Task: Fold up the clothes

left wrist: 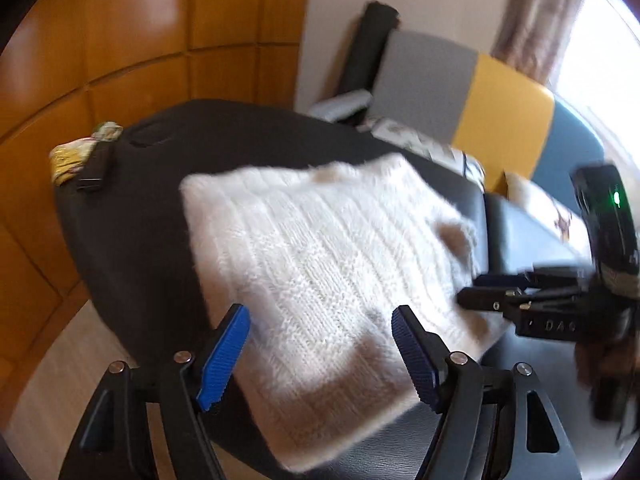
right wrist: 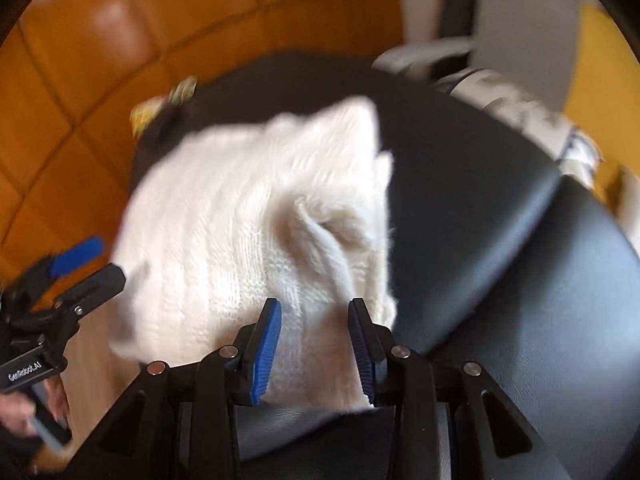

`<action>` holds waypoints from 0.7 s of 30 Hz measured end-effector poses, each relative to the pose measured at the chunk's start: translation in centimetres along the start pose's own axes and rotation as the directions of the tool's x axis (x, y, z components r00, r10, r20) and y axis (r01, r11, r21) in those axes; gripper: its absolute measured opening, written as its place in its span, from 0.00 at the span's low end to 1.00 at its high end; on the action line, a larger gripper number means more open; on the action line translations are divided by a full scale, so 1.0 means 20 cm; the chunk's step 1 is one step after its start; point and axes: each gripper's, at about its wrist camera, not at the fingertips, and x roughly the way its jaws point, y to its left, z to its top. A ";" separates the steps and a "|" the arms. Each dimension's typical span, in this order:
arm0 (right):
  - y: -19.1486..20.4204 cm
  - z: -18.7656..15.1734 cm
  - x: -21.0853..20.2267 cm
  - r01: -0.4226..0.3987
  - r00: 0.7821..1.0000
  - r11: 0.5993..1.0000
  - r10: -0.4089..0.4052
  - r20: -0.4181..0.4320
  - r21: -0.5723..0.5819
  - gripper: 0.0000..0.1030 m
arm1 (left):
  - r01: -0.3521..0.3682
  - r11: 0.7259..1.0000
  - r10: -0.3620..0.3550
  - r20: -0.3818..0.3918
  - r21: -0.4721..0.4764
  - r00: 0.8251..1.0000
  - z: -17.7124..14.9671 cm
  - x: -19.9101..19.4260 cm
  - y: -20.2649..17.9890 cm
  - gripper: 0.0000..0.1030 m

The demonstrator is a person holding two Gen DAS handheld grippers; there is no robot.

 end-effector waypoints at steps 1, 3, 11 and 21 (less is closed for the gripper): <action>0.02 -0.01 -0.07 -0.014 0.999 1.000 0.013 0.043 0.018 0.35 | -0.024 1.000 0.025 0.027 -0.007 0.999 0.01 -0.06 0.00 0.81; 0.08 -0.04 -0.18 0.000 0.993 0.999 -0.004 0.120 0.033 0.35 | -0.066 0.998 0.068 0.094 -0.021 0.993 0.04 -0.18 0.01 0.87; 0.31 -0.12 -0.34 0.073 0.982 0.997 -0.071 0.177 -0.006 0.35 | -0.232 0.968 0.248 0.194 -0.100 0.949 0.09 -0.48 0.01 0.98; 0.40 -0.10 -0.32 0.124 0.981 0.992 -0.116 0.154 -0.040 0.35 | -0.268 0.953 0.288 0.141 -0.143 0.947 0.10 -0.58 0.02 0.98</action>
